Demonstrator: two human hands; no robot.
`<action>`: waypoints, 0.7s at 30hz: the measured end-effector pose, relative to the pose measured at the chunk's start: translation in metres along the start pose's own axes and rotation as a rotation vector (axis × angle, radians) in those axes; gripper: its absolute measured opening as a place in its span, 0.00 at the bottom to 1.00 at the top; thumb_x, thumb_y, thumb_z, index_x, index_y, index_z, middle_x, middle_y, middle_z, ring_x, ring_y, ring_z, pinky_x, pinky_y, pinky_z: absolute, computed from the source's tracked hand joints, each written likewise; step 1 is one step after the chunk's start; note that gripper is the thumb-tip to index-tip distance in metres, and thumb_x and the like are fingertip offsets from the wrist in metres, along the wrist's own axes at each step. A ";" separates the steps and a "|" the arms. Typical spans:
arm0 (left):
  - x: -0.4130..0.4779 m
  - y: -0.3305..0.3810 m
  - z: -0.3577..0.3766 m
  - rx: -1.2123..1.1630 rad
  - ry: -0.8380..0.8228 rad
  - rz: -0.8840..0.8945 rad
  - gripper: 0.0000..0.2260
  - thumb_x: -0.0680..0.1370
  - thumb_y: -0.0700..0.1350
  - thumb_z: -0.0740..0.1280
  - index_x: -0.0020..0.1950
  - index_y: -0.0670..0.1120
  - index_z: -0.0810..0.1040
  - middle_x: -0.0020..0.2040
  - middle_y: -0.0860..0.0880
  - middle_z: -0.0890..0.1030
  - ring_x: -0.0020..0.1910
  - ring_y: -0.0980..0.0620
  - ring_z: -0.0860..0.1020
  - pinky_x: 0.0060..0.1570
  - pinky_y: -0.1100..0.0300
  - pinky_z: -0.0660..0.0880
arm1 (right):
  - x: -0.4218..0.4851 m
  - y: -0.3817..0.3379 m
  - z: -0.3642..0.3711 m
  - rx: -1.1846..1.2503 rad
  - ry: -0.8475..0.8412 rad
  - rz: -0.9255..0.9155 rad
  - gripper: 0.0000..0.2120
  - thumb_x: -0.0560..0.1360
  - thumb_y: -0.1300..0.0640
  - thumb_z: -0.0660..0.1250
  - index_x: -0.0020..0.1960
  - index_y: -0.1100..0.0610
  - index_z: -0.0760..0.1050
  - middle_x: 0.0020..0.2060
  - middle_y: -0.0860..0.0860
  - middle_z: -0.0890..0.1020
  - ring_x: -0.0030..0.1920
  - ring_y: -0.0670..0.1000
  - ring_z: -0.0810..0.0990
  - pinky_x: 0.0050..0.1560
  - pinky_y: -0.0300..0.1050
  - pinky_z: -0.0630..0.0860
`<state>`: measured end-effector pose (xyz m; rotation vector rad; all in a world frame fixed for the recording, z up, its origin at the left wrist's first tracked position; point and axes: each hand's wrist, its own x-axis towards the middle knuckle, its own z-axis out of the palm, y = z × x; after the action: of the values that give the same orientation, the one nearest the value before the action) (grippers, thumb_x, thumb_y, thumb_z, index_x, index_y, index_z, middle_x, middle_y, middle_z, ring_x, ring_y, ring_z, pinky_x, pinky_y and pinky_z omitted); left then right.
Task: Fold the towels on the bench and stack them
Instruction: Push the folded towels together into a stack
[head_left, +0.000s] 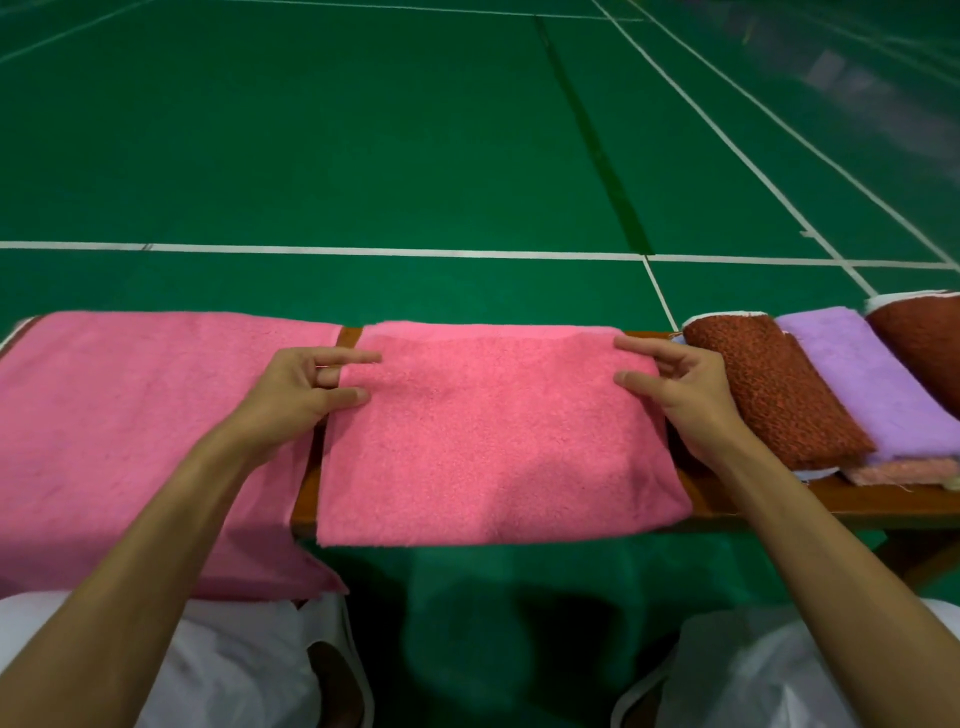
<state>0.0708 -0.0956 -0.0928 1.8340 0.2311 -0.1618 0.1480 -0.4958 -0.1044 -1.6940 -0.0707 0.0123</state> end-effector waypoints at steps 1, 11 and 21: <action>-0.001 0.001 -0.001 0.021 0.011 0.012 0.18 0.75 0.34 0.74 0.62 0.50 0.85 0.52 0.29 0.83 0.54 0.39 0.84 0.54 0.61 0.82 | 0.000 -0.001 -0.002 -0.003 -0.009 -0.004 0.21 0.71 0.73 0.75 0.62 0.61 0.82 0.55 0.54 0.86 0.54 0.50 0.86 0.53 0.39 0.82; -0.016 0.019 -0.015 0.161 0.235 0.117 0.16 0.70 0.40 0.79 0.57 0.46 0.86 0.44 0.52 0.88 0.45 0.57 0.86 0.44 0.66 0.82 | -0.013 -0.035 -0.011 -0.031 -0.050 -0.008 0.18 0.72 0.70 0.75 0.61 0.60 0.82 0.49 0.55 0.88 0.50 0.55 0.87 0.51 0.47 0.84; -0.028 0.046 -0.022 0.331 0.391 0.247 0.16 0.61 0.51 0.83 0.46 0.49 0.89 0.41 0.50 0.86 0.43 0.48 0.83 0.41 0.52 0.81 | -0.020 -0.090 -0.033 -0.530 -0.093 -0.058 0.11 0.67 0.65 0.81 0.48 0.58 0.86 0.38 0.51 0.88 0.41 0.52 0.88 0.45 0.46 0.86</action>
<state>0.0547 -0.0882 -0.0379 2.1970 0.2582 0.3541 0.1260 -0.5190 -0.0115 -2.2203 -0.2074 0.0305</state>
